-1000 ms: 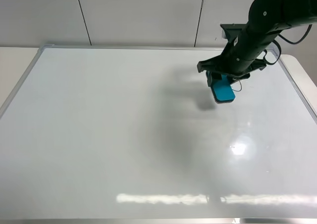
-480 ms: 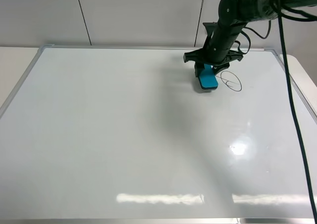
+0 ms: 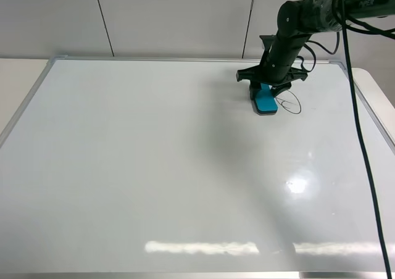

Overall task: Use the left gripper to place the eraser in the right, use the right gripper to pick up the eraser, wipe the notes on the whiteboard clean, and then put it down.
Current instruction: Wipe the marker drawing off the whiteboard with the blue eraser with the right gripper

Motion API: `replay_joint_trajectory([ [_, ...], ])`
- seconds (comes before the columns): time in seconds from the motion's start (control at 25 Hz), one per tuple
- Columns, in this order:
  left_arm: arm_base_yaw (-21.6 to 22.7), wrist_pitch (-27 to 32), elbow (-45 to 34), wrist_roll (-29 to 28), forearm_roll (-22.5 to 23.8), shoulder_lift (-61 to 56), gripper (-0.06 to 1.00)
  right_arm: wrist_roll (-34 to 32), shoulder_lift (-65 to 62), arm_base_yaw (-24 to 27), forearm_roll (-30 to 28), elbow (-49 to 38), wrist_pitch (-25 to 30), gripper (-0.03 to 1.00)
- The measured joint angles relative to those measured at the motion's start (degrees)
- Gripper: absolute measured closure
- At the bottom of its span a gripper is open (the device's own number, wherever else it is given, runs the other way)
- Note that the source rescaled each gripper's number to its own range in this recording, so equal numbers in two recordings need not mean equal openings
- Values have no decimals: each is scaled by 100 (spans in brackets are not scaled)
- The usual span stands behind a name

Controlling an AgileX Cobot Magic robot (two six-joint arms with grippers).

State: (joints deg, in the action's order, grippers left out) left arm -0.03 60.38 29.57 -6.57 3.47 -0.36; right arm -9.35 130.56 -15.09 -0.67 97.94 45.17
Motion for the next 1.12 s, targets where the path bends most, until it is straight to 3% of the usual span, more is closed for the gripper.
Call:
replay_joint_trajectory([
  [0.52, 0, 0, 0, 0, 0, 0, -6, 241, -11, 1085, -194, 18, 218, 96],
  [0.68, 0, 0, 0, 0, -4, 0, -6, 378, -11, 1200, -194, 36, 256, 96],
  [0.88, 0, 0, 0, 0, -4, 0, -6, 935, -11, 1044, -68, 36, 250, 96],
  [1.12, 0, 0, 0, 0, -4, 0, -6, 1368, -11, 104, 217, 36, 314, 96],
])
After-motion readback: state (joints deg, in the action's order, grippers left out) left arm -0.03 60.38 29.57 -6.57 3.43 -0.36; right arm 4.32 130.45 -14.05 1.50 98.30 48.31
